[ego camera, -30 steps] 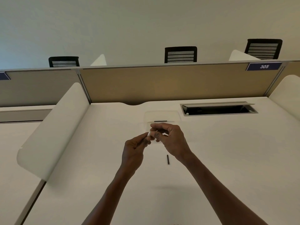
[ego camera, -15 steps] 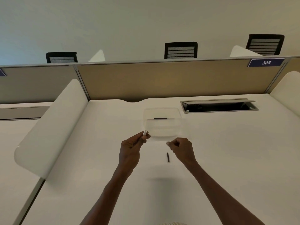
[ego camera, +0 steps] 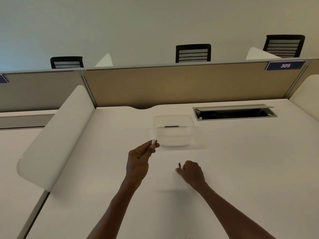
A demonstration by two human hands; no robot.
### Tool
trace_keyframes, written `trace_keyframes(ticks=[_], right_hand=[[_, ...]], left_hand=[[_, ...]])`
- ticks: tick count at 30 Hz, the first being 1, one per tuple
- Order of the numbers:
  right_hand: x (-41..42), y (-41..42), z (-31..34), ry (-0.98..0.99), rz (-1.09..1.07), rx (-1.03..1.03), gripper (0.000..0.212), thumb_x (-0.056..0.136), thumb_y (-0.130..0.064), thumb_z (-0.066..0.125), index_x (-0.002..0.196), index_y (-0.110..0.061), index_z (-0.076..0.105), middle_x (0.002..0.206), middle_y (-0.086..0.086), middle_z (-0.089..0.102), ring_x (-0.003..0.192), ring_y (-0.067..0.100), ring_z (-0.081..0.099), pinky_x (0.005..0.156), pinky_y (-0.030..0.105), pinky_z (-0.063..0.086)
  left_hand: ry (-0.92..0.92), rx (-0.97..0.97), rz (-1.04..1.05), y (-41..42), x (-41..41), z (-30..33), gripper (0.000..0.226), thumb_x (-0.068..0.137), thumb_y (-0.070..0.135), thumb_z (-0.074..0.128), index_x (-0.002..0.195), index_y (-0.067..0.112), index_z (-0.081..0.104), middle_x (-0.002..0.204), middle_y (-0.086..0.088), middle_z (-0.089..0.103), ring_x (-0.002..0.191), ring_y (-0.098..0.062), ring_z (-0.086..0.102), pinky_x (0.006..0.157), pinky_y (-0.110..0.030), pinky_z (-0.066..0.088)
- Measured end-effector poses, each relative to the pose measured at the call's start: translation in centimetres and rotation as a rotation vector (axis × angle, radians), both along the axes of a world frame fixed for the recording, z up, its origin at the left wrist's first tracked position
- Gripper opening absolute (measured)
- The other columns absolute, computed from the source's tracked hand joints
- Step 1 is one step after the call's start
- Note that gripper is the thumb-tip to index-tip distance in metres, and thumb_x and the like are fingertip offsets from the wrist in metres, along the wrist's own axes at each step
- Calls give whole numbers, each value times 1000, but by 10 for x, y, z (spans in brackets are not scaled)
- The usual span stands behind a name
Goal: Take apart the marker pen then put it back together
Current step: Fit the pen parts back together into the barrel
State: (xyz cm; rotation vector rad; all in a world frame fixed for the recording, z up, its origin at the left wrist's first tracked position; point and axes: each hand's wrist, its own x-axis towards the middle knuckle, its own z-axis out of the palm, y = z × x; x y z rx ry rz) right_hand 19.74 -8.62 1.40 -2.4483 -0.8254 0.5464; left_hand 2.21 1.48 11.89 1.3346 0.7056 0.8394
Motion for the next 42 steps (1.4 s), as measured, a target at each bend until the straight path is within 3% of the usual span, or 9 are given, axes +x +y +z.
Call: trace_keyframes(ticks=[5, 9, 13, 17, 20, 25, 31, 37, 42], right_hand=[[-3, 1, -3, -121, 69, -82, 29, 88, -37, 59, 98, -10, 61, 105, 9, 67, 99, 30, 62, 78, 34, 50], [-1, 1, -3, -107, 54, -85, 26, 89, -31, 58, 99, -7, 63, 105, 11, 68, 101, 31, 63, 78, 34, 49], [3, 2, 3, -51, 38, -31, 24, 89, -25, 59, 92, -2, 65, 97, 13, 71, 98, 30, 64, 76, 32, 47], [3, 0, 19, 98, -31, 179, 15, 85, -16, 64, 73, -7, 62, 83, 12, 72, 79, 29, 66, 67, 35, 50], [-3, -3, 40, 242, -92, 397, 16, 83, -11, 69, 73, 0, 63, 73, 15, 71, 57, 22, 63, 63, 42, 57], [-13, -5, 85, 307, -70, 692, 6, 81, -8, 72, 79, -14, 73, 66, 1, 72, 57, 13, 65, 54, 24, 54], [-27, -6, 141, 122, 112, 889, 5, 85, -17, 73, 88, -20, 76, 76, -12, 73, 68, 8, 68, 61, 22, 56], [-36, -7, 158, -84, 261, 894, 6, 84, -14, 73, 89, -17, 75, 84, -8, 73, 78, 4, 66, 64, 9, 47], [-39, -8, 159, -185, 314, 880, 6, 85, -13, 72, 90, -15, 74, 82, -5, 72, 77, 8, 65, 63, 17, 51]], left_hand=[[23, 17, 8, -1, -1, 1, 19, 94, 26, 64, 109, 30, 76, 100, 4, 79, 84, -7, 65, 79, -22, 49], [34, 22, 9, -1, -1, 2, 22, 95, 25, 63, 113, 23, 75, 101, 4, 78, 84, -8, 65, 79, -24, 49], [34, 29, 10, -2, 0, 4, 20, 94, 25, 64, 110, 29, 75, 99, 5, 79, 82, -6, 64, 76, -21, 48], [28, 15, 3, -4, 1, 6, 19, 93, 28, 65, 108, 31, 76, 101, 5, 78, 82, -6, 64, 79, -24, 48], [36, 36, 9, -5, 2, 8, 19, 92, 30, 65, 108, 32, 76, 100, 6, 79, 81, -5, 64, 78, -22, 49], [32, 59, 16, -5, 4, 10, 20, 94, 23, 64, 108, 33, 75, 97, 7, 79, 80, -7, 61, 75, -18, 52], [66, 75, 7, -6, 4, 13, 21, 93, 24, 66, 111, 27, 75, 99, 10, 79, 87, 3, 65, 84, -23, 48], [85, 117, 8, -8, 5, 16, 22, 92, 25, 66, 100, 44, 75, 98, 13, 78, 86, 8, 64, 84, -25, 47], [91, 132, 19, -9, 4, 18, 19, 88, 32, 68, 98, 47, 76, 97, 14, 78, 86, 8, 64, 83, -25, 48]])
